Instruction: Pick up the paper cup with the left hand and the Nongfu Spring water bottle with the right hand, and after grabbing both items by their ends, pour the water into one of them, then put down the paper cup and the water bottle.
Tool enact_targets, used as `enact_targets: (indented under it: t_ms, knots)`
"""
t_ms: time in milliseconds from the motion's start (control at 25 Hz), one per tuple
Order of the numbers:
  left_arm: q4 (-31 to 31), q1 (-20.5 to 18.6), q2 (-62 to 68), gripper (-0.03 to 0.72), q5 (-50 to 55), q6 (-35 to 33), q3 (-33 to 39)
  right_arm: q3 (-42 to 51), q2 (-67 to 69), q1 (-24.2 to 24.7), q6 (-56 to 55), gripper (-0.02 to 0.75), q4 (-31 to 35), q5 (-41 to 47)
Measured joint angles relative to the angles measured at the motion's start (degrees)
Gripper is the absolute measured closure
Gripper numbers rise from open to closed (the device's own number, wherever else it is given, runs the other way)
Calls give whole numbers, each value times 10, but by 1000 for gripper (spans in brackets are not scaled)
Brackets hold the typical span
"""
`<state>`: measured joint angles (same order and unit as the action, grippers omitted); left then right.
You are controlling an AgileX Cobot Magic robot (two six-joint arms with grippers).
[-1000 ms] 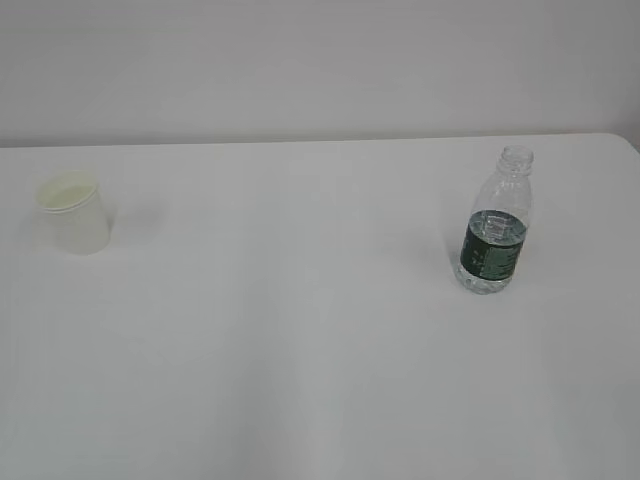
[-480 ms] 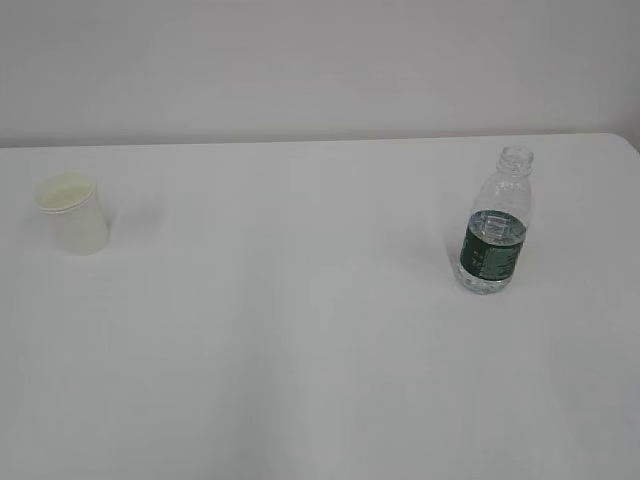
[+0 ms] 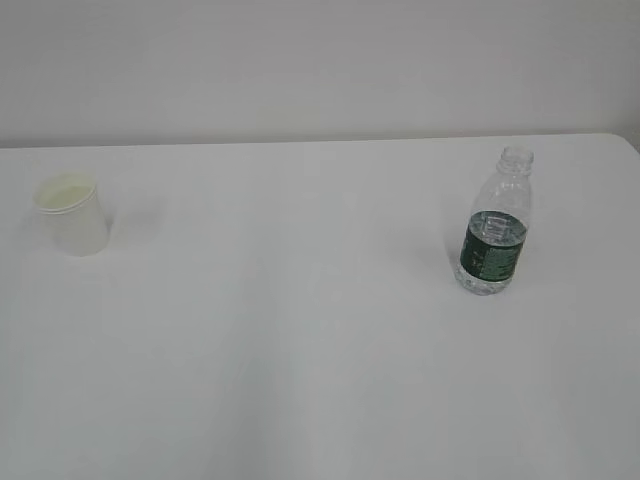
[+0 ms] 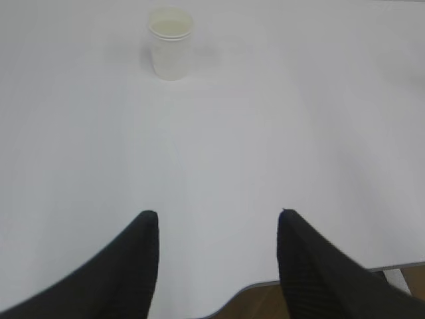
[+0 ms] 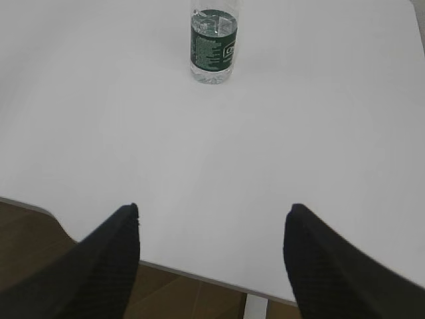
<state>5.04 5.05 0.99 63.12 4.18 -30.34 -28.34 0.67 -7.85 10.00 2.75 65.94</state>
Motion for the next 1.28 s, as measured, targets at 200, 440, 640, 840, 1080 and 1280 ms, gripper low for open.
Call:
enact_targets:
  t_ms: [200,440,640,840,1080,1280]
  knots:
    - [6,0,0,292,0,-11,0,0,0,-6,1,218,0,-1]
    - [7,0,0,292,0,-12,0,0,0,-12,1,218,0,-1]
    - [7,0,0,295,-1,-12,0,0,-11,-13,1,218,0,-2]
    - [7,0,0,296,-2,-12,0,0,-16,-13,1,218,0,-2]
    - [7,0,-1,298,-2,-12,0,0,-16,-13,1,218,0,-2]
    - [7,0,-1,300,-2,-12,0,0,-16,-13,1,218,0,-2]
